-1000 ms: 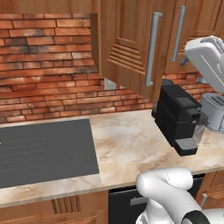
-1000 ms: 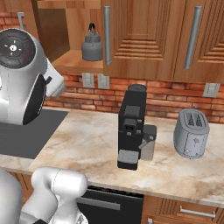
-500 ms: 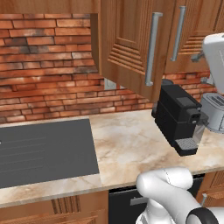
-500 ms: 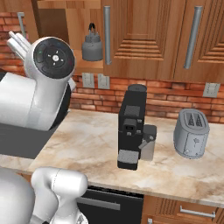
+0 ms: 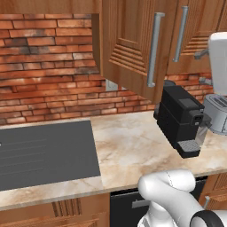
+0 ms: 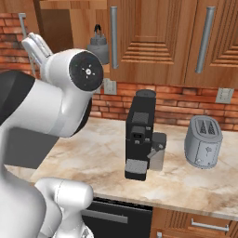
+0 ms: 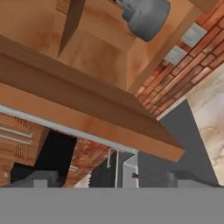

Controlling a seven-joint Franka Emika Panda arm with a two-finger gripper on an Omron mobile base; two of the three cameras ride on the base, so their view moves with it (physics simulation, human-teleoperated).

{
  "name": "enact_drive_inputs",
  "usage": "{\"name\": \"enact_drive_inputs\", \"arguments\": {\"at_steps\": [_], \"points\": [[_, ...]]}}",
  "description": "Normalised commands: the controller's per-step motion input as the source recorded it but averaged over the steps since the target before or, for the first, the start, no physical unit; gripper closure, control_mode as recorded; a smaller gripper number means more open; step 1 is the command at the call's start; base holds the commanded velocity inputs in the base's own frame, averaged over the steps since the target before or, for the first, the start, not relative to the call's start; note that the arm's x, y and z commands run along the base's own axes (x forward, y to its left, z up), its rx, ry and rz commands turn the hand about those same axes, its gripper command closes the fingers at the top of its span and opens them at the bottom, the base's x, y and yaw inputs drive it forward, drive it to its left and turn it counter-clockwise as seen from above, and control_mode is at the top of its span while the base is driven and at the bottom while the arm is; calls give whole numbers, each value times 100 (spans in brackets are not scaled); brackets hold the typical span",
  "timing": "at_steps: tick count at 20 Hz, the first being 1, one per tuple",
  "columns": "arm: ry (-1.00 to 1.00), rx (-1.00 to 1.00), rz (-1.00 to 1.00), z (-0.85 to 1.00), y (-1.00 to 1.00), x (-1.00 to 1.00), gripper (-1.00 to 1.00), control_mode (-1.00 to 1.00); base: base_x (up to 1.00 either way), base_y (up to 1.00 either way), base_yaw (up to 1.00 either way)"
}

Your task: Open the cabinet, pick the kettle from the cabinet, and place it in the sink.

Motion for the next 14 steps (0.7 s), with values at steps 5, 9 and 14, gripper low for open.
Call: {"name": "enact_drive_inputs", "arguments": {"at_steps": [5,9,14], "points": [[1,11,4,-9,6,31,-100,-100,0,0,0],[1,9,6,-9,6,32,-100,-100,0,0,0],[1,6,9,-3,9,32,-100,-100,0,0,0]]}}
